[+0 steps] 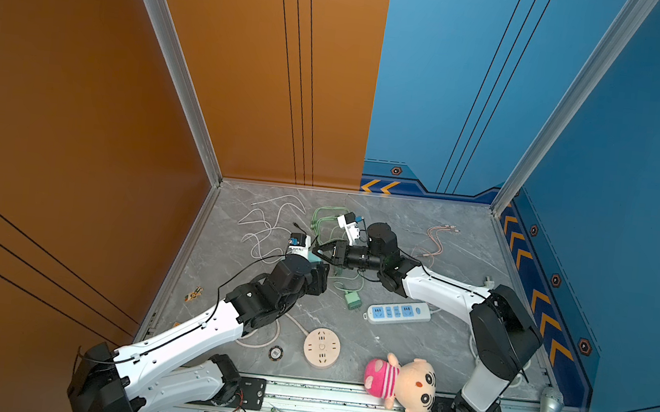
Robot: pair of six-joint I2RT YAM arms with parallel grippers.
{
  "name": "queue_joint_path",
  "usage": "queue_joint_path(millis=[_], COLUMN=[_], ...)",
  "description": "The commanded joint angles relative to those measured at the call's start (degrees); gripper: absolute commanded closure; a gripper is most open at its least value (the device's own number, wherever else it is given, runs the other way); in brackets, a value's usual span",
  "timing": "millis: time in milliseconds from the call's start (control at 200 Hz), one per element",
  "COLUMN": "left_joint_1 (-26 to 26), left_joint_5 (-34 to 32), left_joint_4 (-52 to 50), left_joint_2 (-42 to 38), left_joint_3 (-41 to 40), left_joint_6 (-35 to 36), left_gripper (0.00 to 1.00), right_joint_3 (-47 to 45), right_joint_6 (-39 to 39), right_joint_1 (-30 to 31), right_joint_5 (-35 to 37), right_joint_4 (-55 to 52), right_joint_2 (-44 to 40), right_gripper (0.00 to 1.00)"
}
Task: Insert plugs into power strip
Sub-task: Pass the plug.
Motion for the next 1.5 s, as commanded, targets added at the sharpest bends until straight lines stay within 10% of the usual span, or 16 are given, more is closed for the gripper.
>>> queue_joint_path(millis=[0,486,756,1171,1497], left_joint_1=[-0.1,0.3,2.3,4.2,5.3], left_joint_5=[-2.8,-5.6,4.6,9.6,16.8], left_joint_4=[2.2,2.3,-2.4,-5.2,-13.1], left_joint_2=[0.5,-0.6,-3.4,-5.3,-6.7], left_joint_3=[-0.4,-1.4,0.8,1.5,6.5], left_joint_6=[1.3,5.4,15.8,20.9,31.3], left_gripper=[0.36,0.57,0.67,0.7,0.68], right_joint_3=[0.3,-1.4,-3.4,-4.5,-5.2], right_joint_6=[1.9,10.5,9.4,9.7,16.4], right_joint_1=[0.4,-0.5,-0.5,-0.7,-0.7], right_joint_5=[-2.9,-9.0,-13.0,-21.4,-31.5], right_joint_4=[2.8,12.2,10.9,14.0,23.1], right_joint_2=[1.1,2.7,2.7,1.7,4.6], right_gripper=[1.0,1.0,1.0,0.7,0.65])
